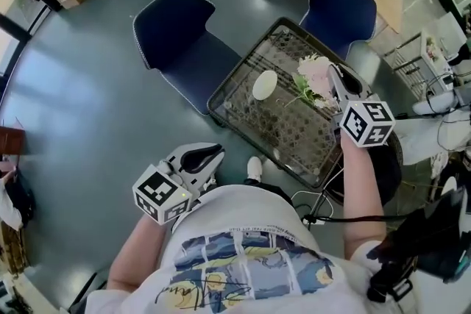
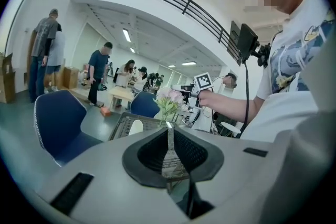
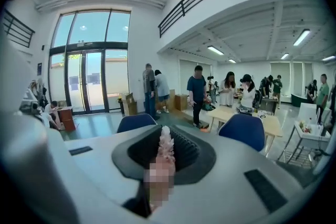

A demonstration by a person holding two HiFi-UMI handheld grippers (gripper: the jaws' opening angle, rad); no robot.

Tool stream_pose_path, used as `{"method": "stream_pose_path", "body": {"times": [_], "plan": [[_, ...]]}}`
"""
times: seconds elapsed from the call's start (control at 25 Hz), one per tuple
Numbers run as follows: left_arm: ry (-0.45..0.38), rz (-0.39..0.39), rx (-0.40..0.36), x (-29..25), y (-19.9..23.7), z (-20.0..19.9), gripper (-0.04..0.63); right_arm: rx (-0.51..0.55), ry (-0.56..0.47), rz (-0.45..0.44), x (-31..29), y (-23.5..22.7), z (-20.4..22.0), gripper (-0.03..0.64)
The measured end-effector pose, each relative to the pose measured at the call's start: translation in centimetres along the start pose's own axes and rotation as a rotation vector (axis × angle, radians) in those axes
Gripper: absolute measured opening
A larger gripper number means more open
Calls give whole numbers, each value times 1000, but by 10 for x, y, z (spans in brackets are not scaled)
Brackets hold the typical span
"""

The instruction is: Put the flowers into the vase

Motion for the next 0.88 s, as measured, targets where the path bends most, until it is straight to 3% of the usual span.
{"method": "stream_pose_path", "body": {"times": [0.36, 0.88], "plan": [[-27, 2, 15, 28, 16, 6, 43, 129, -80, -71, -12, 69, -71, 54], [-42, -28, 27, 52, 39, 8, 43, 212, -87, -87, -63, 94, -67, 54]]}}
Point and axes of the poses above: the fingertips, and each gripper's own axes: x backward along the fingers, y to its left, z out of its underside, the point moved 2 cm from there along x, backward along the fingers, and after that the axes turned 8 degrees about -x, right-handed, at the moved point
